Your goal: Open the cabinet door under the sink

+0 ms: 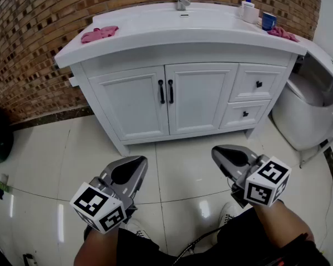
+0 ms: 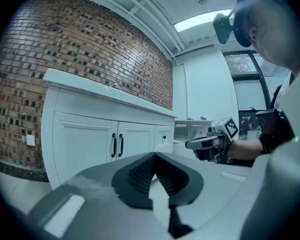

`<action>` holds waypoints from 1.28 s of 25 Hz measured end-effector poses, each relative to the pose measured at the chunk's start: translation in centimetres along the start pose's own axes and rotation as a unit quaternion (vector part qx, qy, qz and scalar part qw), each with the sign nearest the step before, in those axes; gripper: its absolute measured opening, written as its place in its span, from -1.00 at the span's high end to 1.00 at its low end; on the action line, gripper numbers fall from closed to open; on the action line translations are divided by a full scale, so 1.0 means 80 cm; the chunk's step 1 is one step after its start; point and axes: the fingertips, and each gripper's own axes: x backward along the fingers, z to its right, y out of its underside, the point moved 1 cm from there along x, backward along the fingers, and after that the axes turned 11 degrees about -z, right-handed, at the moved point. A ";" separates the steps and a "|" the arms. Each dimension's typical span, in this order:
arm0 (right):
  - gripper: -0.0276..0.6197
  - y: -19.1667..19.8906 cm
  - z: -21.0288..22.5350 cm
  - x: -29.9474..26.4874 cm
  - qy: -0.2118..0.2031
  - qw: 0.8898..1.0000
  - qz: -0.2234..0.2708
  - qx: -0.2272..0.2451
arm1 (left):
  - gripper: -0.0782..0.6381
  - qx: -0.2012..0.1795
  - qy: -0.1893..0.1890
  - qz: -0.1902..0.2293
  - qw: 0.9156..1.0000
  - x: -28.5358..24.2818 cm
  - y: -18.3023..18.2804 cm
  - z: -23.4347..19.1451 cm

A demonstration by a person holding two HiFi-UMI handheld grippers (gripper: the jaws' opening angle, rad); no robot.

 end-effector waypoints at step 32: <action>0.89 -0.014 0.055 -0.011 0.009 0.998 0.031 -0.047 | 0.48 -0.018 -0.129 0.032 0.991 -0.216 -0.069 -0.169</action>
